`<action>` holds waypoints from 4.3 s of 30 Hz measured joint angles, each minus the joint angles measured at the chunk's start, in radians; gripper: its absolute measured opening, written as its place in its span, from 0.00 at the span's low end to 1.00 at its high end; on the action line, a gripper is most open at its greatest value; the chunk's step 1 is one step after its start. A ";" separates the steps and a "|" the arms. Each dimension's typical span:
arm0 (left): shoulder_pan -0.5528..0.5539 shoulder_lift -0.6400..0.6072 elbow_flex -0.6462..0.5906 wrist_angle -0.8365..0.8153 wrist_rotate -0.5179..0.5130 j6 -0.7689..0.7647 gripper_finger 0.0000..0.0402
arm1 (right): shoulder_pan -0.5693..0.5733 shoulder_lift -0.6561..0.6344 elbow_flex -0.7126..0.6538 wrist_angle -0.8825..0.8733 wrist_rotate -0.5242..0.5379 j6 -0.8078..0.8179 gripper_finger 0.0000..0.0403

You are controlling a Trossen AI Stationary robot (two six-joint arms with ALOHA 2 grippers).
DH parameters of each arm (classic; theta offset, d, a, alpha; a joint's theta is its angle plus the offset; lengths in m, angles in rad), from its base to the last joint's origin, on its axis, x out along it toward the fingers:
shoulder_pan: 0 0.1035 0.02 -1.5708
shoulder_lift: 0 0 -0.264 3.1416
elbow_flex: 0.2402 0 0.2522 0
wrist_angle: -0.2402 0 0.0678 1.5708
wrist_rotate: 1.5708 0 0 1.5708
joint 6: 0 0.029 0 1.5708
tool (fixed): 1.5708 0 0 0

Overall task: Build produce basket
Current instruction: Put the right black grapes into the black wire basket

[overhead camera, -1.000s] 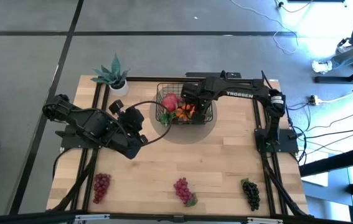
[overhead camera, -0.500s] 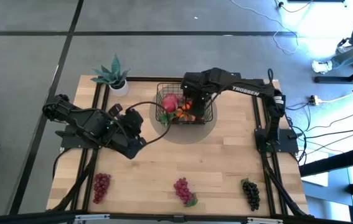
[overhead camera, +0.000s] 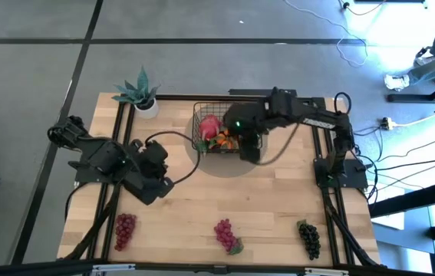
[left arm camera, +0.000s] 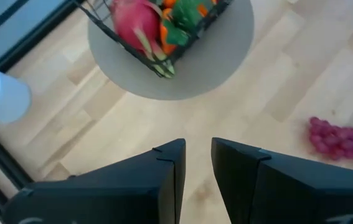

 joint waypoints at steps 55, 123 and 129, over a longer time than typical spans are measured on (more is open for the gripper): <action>-0.247 -0.009 0.000 0.144 -0.087 0.088 0.17 | 0.759 0.000 -0.785 0.055 -0.460 1.609 0.30; -0.201 -0.009 0.000 0.178 -0.085 0.088 0.17 | 0.836 0.000 -1.069 0.385 -0.457 1.519 0.00; -0.201 -0.009 0.000 0.178 -0.085 0.088 0.17 | 0.826 0.000 -1.007 0.303 -0.435 1.480 0.00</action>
